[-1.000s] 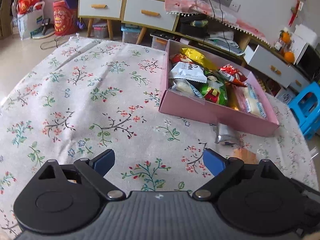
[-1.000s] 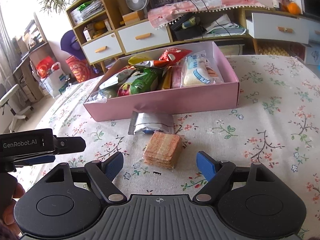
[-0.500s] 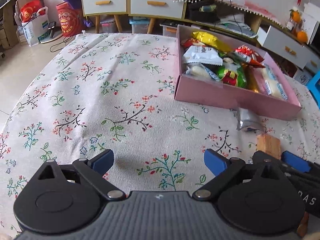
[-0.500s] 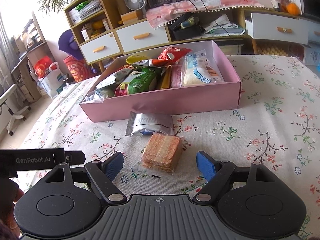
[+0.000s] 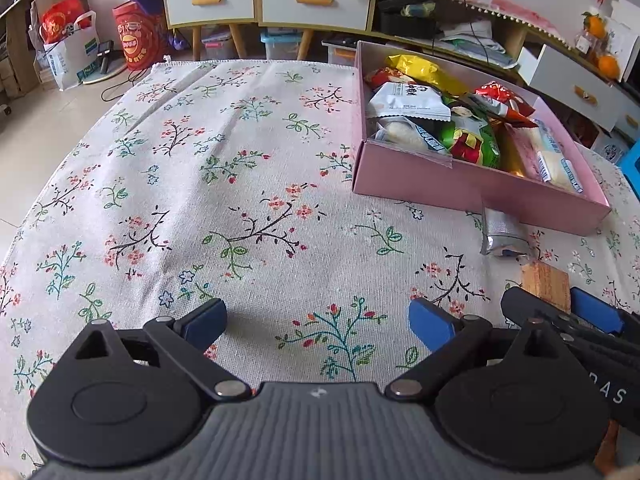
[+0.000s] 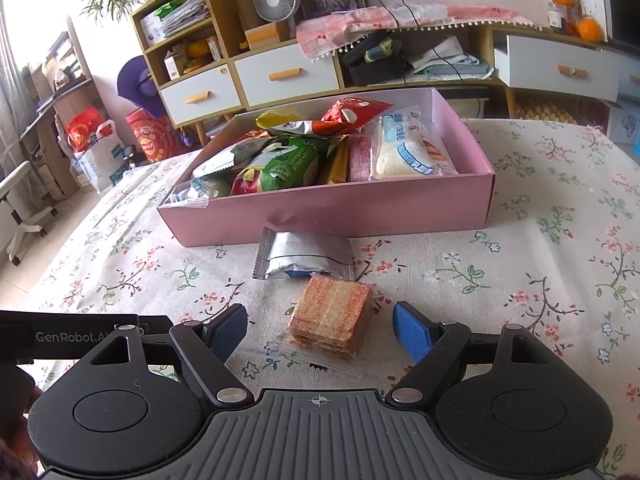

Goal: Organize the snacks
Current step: 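Grasp the wafer biscuit with the right gripper while the left grasps the silver packet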

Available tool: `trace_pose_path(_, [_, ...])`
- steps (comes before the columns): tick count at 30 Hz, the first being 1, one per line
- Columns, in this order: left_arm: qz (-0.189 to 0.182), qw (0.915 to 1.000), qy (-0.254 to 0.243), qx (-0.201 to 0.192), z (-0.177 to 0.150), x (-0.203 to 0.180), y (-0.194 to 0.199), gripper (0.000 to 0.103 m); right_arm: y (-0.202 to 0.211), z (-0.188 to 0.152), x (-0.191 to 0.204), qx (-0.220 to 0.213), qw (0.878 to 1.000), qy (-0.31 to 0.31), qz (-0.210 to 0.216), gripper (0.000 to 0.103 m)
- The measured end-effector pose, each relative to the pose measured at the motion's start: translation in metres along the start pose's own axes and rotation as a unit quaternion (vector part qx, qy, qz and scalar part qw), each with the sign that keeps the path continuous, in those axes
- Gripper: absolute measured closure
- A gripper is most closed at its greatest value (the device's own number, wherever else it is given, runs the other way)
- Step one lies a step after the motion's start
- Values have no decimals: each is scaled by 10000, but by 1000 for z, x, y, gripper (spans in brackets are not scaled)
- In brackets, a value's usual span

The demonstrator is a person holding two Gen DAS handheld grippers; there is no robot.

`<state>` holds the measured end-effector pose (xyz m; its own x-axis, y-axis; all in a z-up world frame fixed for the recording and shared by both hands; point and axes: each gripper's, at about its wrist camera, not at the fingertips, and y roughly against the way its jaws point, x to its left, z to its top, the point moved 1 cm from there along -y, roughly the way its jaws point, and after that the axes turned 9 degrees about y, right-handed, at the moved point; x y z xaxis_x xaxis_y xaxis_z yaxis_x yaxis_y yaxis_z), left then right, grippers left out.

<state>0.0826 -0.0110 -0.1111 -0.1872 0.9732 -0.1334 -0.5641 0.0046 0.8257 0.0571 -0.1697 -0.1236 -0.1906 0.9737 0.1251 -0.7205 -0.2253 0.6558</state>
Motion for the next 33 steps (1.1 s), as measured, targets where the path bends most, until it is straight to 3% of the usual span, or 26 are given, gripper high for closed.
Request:
trace_pose_path(2, [4, 10000, -8, 5, 0, 0, -1, 5, 1, 0, -1, -23, 10000, -13, -7, 28])
trace_pose_path(4, [-2, 10000, -24, 7, -1, 0, -1, 4, 2, 0, -2, -28, 10000, -8, 42, 53])
trace_pose_path(6, [-9, 10000, -43, -3, -3, -1, -1, 4, 5, -1, -7, -32, 9999, -100, 121, 63])
trace_pose_path(17, [-123, 9998, -61, -115, -8, -16, 3, 4, 46, -20, -43, -227, 9957, -882, 144, 63])
trace_pose_path(26, [-396, 9937, -954, -429, -4, -88, -4, 4, 58, -28, -58, -239, 9939, -1069, -107, 63])
trace_pose_path(33, [-30, 9887, -1395, -545, -2, -117, -30, 6, 57, -42, -68, -183, 9929, -1158, -201, 62])
